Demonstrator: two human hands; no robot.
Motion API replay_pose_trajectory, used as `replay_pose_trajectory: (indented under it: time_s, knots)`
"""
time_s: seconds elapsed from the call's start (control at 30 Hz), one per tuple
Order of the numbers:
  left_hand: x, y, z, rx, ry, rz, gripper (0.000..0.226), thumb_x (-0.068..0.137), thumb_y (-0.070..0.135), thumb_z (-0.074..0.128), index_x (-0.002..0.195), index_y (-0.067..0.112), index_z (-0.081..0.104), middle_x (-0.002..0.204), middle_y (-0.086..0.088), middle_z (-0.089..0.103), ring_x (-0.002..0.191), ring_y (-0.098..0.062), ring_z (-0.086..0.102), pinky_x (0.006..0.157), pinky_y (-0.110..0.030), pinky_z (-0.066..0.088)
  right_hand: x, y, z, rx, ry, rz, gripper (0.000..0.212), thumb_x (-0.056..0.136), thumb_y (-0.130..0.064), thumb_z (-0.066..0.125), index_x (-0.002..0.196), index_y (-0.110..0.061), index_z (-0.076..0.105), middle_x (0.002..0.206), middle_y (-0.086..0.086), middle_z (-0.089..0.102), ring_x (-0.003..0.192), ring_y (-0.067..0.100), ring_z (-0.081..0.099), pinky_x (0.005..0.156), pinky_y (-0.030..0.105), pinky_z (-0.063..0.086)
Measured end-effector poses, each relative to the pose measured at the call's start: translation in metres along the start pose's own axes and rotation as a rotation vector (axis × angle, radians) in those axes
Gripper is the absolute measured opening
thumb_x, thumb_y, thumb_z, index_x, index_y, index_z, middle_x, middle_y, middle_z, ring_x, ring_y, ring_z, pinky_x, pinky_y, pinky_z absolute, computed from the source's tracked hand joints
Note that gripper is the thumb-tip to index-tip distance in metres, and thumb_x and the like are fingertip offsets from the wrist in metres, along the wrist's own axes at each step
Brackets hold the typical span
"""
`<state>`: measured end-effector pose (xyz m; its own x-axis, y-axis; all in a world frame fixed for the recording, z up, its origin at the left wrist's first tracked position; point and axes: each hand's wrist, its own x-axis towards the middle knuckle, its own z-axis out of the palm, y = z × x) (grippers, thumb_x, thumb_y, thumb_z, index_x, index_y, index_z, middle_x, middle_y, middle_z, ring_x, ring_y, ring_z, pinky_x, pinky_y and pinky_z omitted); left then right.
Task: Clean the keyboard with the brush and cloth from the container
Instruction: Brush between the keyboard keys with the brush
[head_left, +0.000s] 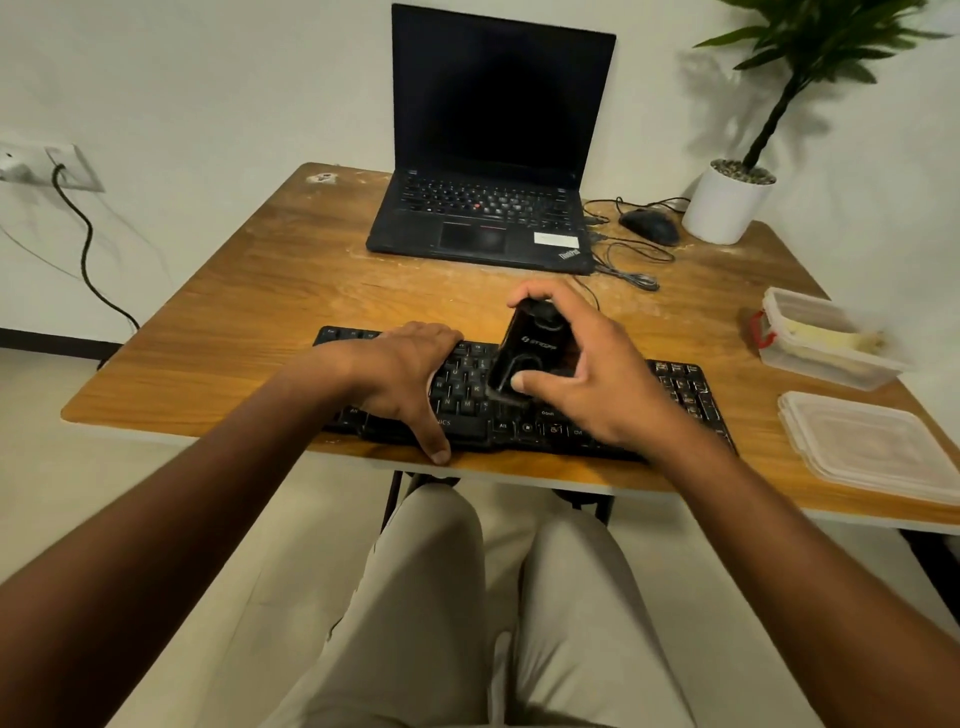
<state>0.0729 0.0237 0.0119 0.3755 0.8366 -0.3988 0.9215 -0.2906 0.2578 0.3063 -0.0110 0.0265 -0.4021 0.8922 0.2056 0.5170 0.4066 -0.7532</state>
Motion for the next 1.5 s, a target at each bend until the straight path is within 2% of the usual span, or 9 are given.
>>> replay_pose_trajectory:
  time_s: [0.3, 0.5, 0.6, 0.87, 1.0, 1.13, 1.27, 1.4, 1.5]
  knots:
    - [0.003, -0.001, -0.001, 0.007, 0.012, 0.007, 0.145, 0.057, 0.053, 0.096, 0.165, 0.020, 0.004, 0.171, 0.000, 0.012, 0.156, -0.022, 0.011, 0.126, -0.039, 0.015, -0.014, 0.010, -0.051, -0.376, -0.185, 0.106, 0.066, 0.090, -0.010, 0.076, 0.128, -0.054, 0.045, 0.108, -0.007, 0.062, 0.081, 0.007, 0.061, 0.060, 0.027, 0.056]
    - [0.001, 0.000, -0.001, -0.028, 0.026, 0.028, 0.140, 0.054, 0.052, 0.098, 0.162, 0.023, 0.014, 0.163, 0.001, 0.027, 0.150, -0.022, 0.023, 0.122, -0.040, 0.024, -0.009, -0.012, 0.003, -0.030, -0.064, -0.019, 0.065, 0.085, -0.006, 0.078, 0.129, -0.045, 0.049, 0.111, -0.013, 0.062, 0.092, 0.009, 0.067, 0.069, 0.026, 0.062]
    - [0.001, 0.001, -0.002, -0.053, 0.037, 0.039, 0.129, 0.053, 0.050, 0.099, 0.157, 0.027, 0.026, 0.152, 0.004, 0.037, 0.143, -0.020, 0.031, 0.120, -0.040, 0.030, -0.012, -0.009, 0.017, -0.086, -0.128, -0.063, 0.064, 0.087, -0.007, 0.077, 0.128, -0.046, 0.047, 0.108, -0.010, 0.064, 0.087, 0.008, 0.066, 0.068, 0.028, 0.061]
    - [-0.002, 0.003, -0.002, -0.036, 0.042, 0.021, 0.130, 0.055, 0.047, 0.099, 0.158, 0.023, 0.023, 0.156, 0.002, 0.035, 0.143, -0.021, 0.031, 0.120, -0.042, 0.030, -0.021, -0.010, -0.030, -0.402, -0.278, 0.038, 0.065, 0.091, -0.011, 0.074, 0.125, -0.056, 0.042, 0.098, -0.023, 0.057, 0.082, -0.005, 0.057, 0.061, 0.012, 0.039]
    - [-0.002, 0.005, -0.002, -0.035, 0.037, 0.018, 0.129, 0.057, 0.045, 0.098, 0.159, 0.024, 0.022, 0.157, 0.002, 0.033, 0.144, -0.021, 0.029, 0.119, -0.042, 0.029, -0.014, -0.019, -0.008, -0.232, -0.162, -0.039, 0.064, 0.089, -0.007, 0.075, 0.131, -0.046, 0.046, 0.100, -0.016, 0.060, 0.078, -0.013, 0.059, 0.054, 0.011, 0.047]
    - [-0.002, 0.004, -0.003, -0.038, 0.024, 0.026, 0.130, 0.056, 0.047, 0.098, 0.159, 0.026, 0.022, 0.158, 0.003, 0.033, 0.146, -0.021, 0.026, 0.119, -0.044, 0.029, -0.012, -0.011, 0.015, -0.100, -0.130, -0.064, 0.065, 0.087, -0.005, 0.077, 0.130, -0.043, 0.046, 0.109, -0.011, 0.062, 0.089, 0.005, 0.065, 0.067, 0.028, 0.061]
    - [-0.001, 0.003, -0.002, -0.021, 0.022, 0.010, 0.133, 0.055, 0.048, 0.098, 0.160, 0.024, 0.020, 0.160, 0.002, 0.030, 0.146, -0.021, 0.028, 0.119, -0.042, 0.029, -0.021, 0.002, -0.010, -0.217, -0.177, -0.005, 0.065, 0.090, -0.008, 0.075, 0.128, -0.050, 0.045, 0.106, -0.012, 0.063, 0.080, -0.001, 0.063, 0.057, 0.019, 0.052]
    - [0.000, 0.003, -0.002, -0.005, 0.021, -0.003, 0.140, 0.054, 0.049, 0.098, 0.162, 0.023, 0.012, 0.166, 0.001, 0.023, 0.151, -0.022, 0.021, 0.123, -0.042, 0.024, -0.028, 0.007, -0.045, -0.348, -0.240, 0.113, 0.068, 0.089, -0.012, 0.076, 0.125, -0.059, 0.043, 0.112, -0.010, 0.063, 0.095, 0.007, 0.063, 0.072, 0.030, 0.058]
    - [-0.001, 0.003, -0.001, -0.003, 0.021, 0.000, 0.140, 0.055, 0.049, 0.098, 0.163, 0.022, 0.012, 0.166, 0.001, 0.022, 0.152, -0.022, 0.021, 0.124, -0.042, 0.023, -0.024, 0.001, -0.041, -0.303, -0.154, 0.075, 0.067, 0.087, -0.010, 0.078, 0.127, -0.054, 0.046, 0.106, -0.009, 0.064, 0.081, 0.005, 0.062, 0.060, 0.018, 0.052]
